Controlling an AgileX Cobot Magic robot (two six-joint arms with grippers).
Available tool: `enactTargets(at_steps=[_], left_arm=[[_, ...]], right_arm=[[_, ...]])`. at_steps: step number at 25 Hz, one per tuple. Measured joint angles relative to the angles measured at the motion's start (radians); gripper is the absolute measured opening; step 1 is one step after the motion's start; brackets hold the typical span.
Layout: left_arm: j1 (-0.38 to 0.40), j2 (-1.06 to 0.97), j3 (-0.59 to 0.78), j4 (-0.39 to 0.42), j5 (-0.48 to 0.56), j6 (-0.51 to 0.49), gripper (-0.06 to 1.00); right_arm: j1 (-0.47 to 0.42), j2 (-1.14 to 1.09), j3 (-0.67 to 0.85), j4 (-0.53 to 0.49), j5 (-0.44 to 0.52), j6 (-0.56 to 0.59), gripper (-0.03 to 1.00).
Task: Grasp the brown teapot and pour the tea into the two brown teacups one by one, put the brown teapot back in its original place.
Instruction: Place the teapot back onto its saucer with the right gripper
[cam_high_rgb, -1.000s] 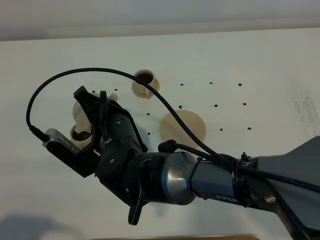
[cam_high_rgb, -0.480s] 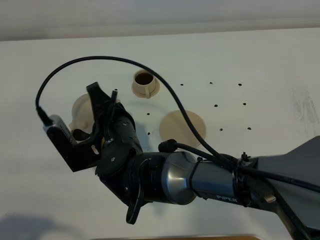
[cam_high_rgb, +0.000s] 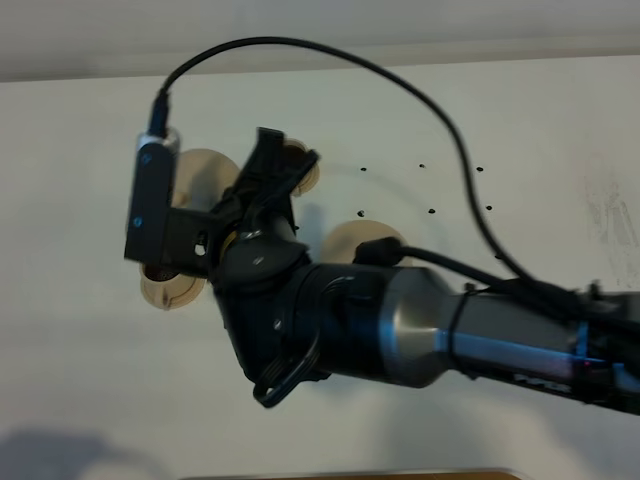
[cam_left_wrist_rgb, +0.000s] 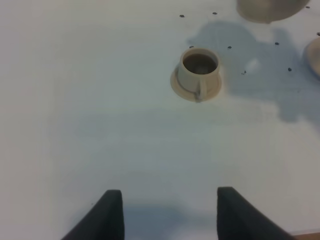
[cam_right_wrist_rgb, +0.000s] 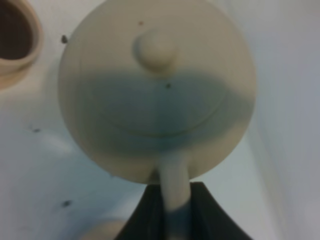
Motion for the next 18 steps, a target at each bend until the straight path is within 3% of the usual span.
enactTargets(at_steps=[8,18], left_arm=[[0.000,0.000,0.000,0.000,0.000,0.000,0.49],[0.000,0.000,0.000,0.000,0.000,0.000,0.49]], right_arm=[[-0.032,-0.033,0.000,0.353,0.013,-0.001,0.09],[-0.070,-0.033,0.000,0.580,-0.037,-0.046,0.09]])
